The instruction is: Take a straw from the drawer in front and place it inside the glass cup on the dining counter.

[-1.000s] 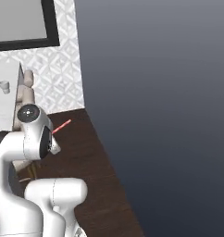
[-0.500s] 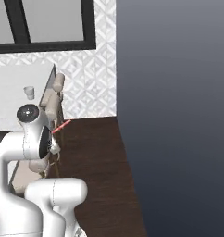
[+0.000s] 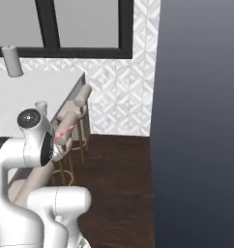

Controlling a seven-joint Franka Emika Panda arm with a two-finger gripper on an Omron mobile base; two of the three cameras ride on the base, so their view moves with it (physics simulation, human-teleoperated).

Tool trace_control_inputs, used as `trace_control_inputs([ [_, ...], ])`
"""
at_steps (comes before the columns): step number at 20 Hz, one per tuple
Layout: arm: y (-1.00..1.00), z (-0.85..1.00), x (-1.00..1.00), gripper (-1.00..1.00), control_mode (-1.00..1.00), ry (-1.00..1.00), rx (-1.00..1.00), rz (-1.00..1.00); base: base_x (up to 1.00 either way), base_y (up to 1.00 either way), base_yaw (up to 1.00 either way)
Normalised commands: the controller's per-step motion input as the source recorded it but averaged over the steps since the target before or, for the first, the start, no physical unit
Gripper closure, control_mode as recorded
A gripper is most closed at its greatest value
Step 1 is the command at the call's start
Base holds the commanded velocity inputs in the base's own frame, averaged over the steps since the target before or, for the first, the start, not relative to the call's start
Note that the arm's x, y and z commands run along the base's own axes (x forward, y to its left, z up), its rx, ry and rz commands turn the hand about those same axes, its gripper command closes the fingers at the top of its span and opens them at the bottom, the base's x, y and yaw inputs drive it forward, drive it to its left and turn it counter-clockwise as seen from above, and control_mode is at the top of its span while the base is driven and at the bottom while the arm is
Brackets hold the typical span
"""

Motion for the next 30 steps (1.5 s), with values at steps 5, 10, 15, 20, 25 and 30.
trace_control_inputs([
  [5,0.0,0.0,0.0,1.0,1.0,0.0,0.0,0.0,0.73,-0.32,0.36],
  [10,0.0,0.0,0.0,1.0,1.0,0.0,0.0,0.0,0.68,-0.14,0.34],
  [15,0.0,0.0,0.0,1.0,1.0,0.0,0.0,0.0,0.73,-0.05,0.35],
  [20,0.0,0.0,0.0,1.0,1.0,0.0,0.0,0.0,0.66,0.0,0.34],
  [25,0.0,0.0,0.0,1.0,1.0,0.0,0.0,0.0,0.28,0.03,0.37],
  [30,0.0,0.0,0.0,1.0,1.0,0.0,0.0,0.0,0.07,0.23,0.37],
])
